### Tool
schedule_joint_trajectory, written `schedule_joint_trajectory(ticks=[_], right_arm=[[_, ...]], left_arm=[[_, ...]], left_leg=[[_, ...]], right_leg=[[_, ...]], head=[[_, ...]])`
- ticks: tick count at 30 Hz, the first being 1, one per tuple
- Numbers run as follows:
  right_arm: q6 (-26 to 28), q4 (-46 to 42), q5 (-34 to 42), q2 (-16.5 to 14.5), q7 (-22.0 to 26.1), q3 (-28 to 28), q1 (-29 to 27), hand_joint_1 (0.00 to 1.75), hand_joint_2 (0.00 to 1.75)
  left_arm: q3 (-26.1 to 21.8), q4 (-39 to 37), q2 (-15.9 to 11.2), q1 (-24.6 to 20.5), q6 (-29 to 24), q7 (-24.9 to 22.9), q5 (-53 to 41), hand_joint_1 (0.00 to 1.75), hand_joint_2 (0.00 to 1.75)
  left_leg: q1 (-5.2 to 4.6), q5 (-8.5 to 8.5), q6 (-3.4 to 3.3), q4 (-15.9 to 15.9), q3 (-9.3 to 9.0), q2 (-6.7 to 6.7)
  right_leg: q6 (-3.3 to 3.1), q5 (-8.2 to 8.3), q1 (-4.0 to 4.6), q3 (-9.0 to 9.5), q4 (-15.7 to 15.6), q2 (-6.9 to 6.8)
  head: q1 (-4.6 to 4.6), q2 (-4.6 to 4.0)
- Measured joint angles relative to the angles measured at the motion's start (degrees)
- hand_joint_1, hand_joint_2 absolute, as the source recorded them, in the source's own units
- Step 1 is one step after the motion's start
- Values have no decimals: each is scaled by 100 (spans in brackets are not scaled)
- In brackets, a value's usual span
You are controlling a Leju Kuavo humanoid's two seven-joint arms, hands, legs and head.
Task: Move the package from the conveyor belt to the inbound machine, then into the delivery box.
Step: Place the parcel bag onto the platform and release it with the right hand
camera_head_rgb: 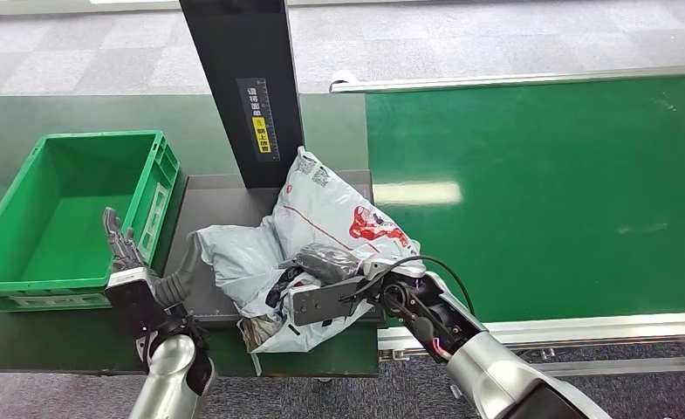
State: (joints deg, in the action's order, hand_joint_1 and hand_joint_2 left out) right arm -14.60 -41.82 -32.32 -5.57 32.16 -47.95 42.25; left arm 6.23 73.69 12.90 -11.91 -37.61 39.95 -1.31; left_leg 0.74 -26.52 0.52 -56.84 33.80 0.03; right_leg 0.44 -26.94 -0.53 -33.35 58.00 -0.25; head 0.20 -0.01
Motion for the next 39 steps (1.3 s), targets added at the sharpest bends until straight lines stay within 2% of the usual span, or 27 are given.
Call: schedule_joint_trajectory(ticks=[14,18,20,22,24,29,34,39], right_arm=[[-21,115,15,1,2,-156,27,175,175],[-376,122,212,10,-9,-208,57,171,175],[-510,134,349,13,-75,-249,77,154,175],[-360,146,485,11,-162,-270,85,73,175],[-121,150,685,12,-163,-234,85,2,175],[-71,101,1631,32,275,100,20,0,175],[424,-470,3042,34,323,1225,-380,0,175],[1365,-972,2812,33,330,1880,-695,0,175]], left_arm=[[-65,98,1,17,-4,0,-17,0,175],[-200,219,94,41,-19,1,-379,0,175],[-321,299,168,46,-22,1,-516,0,175],[-393,346,209,54,-22,0,-515,0,175],[-420,384,231,73,-22,1,-438,0,175],[-387,375,236,69,-10,1,-182,0,175],[-154,-220,201,-228,110,0,-112,0,175],[1,-615,175,-403,189,0,-69,0,175]], left_leg=[[0,0,0,0,-1,0],[0,0,0,0,-1,0],[0,0,0,0,-2,0],[0,0,0,0,-2,0],[0,0,0,0,-2,0],[0,0,0,-2,-5,1],[-1,0,-1,-3,-1,-8],[-2,-1,-2,-4,-4,3]], right_leg=[[0,0,0,0,0,0],[0,0,0,0,0,1],[0,0,0,0,0,1],[0,0,0,0,0,0],[0,0,0,0,0,0],[0,0,0,-2,-2,1],[0,1,-2,2,-2,-10],[-1,3,-3,-2,-2,2]], head=[[0,1],[0,1],[0,1],[0,1],[0,1],[-1,1],[2,0],[1,1]])
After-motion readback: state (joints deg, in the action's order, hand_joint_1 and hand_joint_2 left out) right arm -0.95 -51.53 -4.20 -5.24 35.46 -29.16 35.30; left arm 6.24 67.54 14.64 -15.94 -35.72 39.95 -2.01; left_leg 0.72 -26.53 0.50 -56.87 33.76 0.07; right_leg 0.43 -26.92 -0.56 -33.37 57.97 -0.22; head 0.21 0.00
